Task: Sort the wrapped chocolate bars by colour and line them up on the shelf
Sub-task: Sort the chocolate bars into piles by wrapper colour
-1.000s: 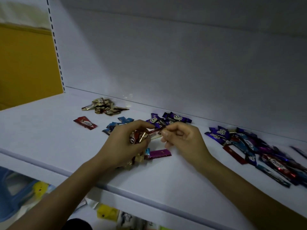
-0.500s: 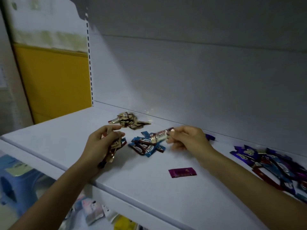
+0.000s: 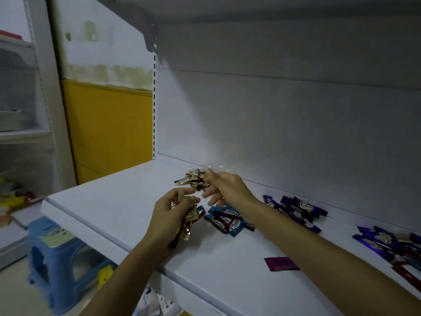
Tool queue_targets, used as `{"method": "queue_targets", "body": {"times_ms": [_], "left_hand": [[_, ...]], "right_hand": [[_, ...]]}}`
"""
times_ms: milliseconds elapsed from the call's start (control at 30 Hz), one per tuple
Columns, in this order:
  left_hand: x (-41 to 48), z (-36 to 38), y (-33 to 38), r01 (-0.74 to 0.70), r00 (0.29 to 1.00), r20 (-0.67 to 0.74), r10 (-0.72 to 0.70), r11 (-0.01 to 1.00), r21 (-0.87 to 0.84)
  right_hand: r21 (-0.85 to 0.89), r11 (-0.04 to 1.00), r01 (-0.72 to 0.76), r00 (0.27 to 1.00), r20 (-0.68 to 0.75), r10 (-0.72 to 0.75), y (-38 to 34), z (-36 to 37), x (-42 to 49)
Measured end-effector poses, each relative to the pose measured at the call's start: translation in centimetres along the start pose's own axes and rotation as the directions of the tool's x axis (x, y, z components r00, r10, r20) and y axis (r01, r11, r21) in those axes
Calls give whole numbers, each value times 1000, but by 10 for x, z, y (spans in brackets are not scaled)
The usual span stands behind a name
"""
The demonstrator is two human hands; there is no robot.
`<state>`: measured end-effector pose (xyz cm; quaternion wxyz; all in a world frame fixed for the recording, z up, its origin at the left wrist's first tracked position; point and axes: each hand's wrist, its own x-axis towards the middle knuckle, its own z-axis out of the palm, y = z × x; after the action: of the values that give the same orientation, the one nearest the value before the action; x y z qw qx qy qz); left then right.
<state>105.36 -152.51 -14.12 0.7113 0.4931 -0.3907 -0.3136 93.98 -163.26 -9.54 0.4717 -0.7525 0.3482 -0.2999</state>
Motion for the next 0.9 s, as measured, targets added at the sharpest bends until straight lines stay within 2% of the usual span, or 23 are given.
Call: {"method": "queue_targets", "body": {"times_ms": [133, 267, 400, 533, 633, 833, 900], "left_hand": [[-2, -1, 2, -40, 999, 25, 41, 999, -32], [-3, -1, 3, -23, 999, 20, 26, 992, -125], [-3, -2, 2, -50, 997, 51, 55, 994, -101], [-1, -3, -4, -68, 996, 66, 68, 998, 2], [1, -4, -5, -44, 997, 65, 44, 999, -9], [3, -3, -5, 16, 998, 62, -12, 997, -69], [3, -3, -5, 22, 998, 67, -20, 999, -35]], "right_hand": [[22, 995, 101, 980, 169, -103, -2, 13, -28], [-15, 992, 125, 977, 176, -121, -4, 17, -29], [10, 996, 85, 982, 167, -86, -4, 17, -23], [44, 999, -32, 995, 101, 27, -6, 13, -18], [108, 991, -84, 995, 59, 78, -5, 6, -11], [346, 934, -92, 958, -226, 179, -9, -13, 40], [256, 956, -141, 957, -212, 198, -9, -20, 55]]}}
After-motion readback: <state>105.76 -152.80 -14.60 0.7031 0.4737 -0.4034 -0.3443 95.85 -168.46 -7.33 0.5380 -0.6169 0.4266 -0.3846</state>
